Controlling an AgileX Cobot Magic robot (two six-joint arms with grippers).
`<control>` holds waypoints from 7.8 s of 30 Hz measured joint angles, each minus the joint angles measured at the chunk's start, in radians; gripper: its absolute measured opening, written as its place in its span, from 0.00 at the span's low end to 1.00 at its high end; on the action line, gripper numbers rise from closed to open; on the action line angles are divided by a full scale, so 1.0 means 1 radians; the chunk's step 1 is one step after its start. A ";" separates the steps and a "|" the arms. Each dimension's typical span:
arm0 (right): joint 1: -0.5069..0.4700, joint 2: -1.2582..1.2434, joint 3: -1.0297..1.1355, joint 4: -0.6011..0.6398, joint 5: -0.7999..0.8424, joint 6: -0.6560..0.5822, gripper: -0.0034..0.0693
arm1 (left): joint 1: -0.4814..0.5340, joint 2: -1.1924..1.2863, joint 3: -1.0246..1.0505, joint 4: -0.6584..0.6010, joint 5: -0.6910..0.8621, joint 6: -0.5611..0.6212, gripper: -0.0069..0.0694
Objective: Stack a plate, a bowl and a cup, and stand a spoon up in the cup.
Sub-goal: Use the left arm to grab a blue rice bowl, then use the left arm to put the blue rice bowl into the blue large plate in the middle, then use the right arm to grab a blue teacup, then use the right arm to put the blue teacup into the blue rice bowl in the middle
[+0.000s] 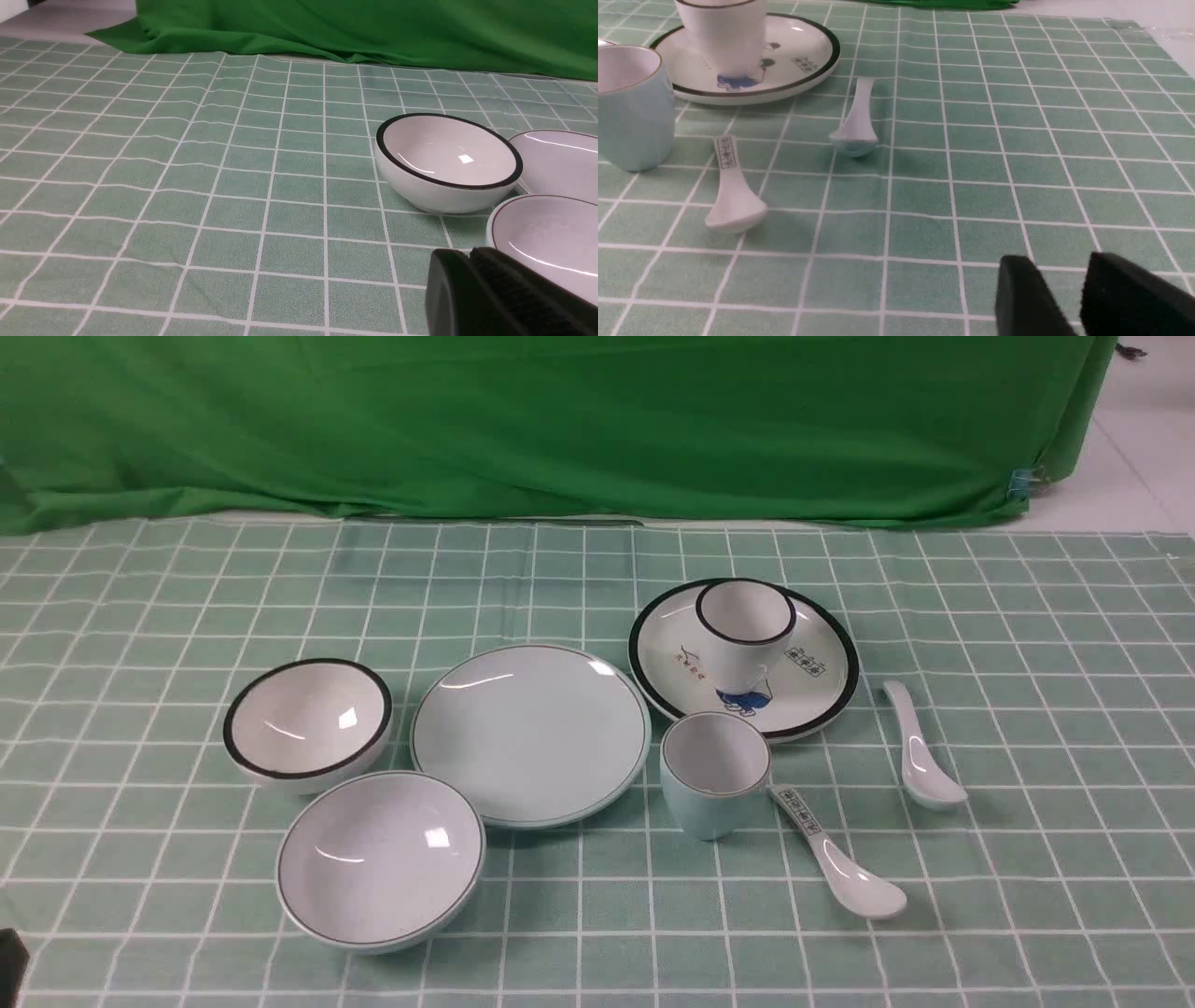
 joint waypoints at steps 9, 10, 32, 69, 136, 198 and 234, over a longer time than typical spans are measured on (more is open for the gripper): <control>0.000 0.000 0.000 0.000 0.000 0.000 0.38 | 0.000 0.000 0.000 0.000 0.000 0.000 0.11; 0.000 0.000 0.000 0.000 0.000 0.000 0.38 | 0.000 0.000 0.000 0.000 0.000 0.000 0.11; 0.000 0.000 0.000 0.000 0.000 0.000 0.38 | 0.000 0.000 0.000 -0.608 -0.243 -0.175 0.11; 0.002 0.001 -0.003 0.132 -0.335 0.428 0.36 | -0.569 1.401 -0.839 -0.014 0.527 0.251 0.34; 0.479 0.543 -0.569 0.134 0.339 0.082 0.23 | -0.728 1.969 -1.437 0.356 0.500 0.351 0.27; 0.618 2.016 -1.770 0.133 0.790 -0.338 0.16 | -0.735 0.556 -0.487 -0.084 -0.106 0.137 0.10; 0.697 2.354 -2.254 0.125 0.801 -0.307 0.76 | -0.735 0.555 -0.487 -0.049 -0.084 0.156 0.10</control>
